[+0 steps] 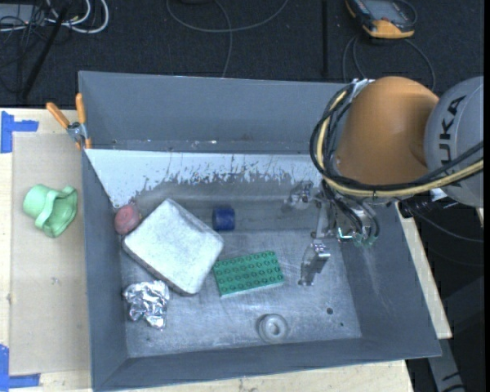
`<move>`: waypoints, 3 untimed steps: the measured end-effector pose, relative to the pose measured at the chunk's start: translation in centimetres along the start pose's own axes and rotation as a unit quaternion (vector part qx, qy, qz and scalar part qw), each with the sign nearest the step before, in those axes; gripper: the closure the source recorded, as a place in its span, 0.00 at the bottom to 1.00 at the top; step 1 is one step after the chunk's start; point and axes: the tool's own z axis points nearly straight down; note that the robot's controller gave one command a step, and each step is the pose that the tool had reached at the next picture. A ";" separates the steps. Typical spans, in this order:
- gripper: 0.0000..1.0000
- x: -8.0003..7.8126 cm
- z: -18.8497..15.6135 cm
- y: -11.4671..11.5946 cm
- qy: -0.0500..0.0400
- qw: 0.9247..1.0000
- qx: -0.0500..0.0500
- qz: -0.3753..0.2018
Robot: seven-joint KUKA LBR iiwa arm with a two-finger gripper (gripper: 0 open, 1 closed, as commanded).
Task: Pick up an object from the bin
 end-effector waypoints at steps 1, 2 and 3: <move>0.00 0.1 14.0 3.4 -0.008 1.000 -0.001 -0.002; 0.00 0.7 10.9 3.9 -0.005 1.000 -0.001 0.031; 0.00 1.6 11.1 4.4 -0.003 1.000 0.000 0.012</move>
Offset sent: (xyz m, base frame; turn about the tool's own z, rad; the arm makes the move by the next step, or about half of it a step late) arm -0.0042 0.0325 -0.1395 -0.0030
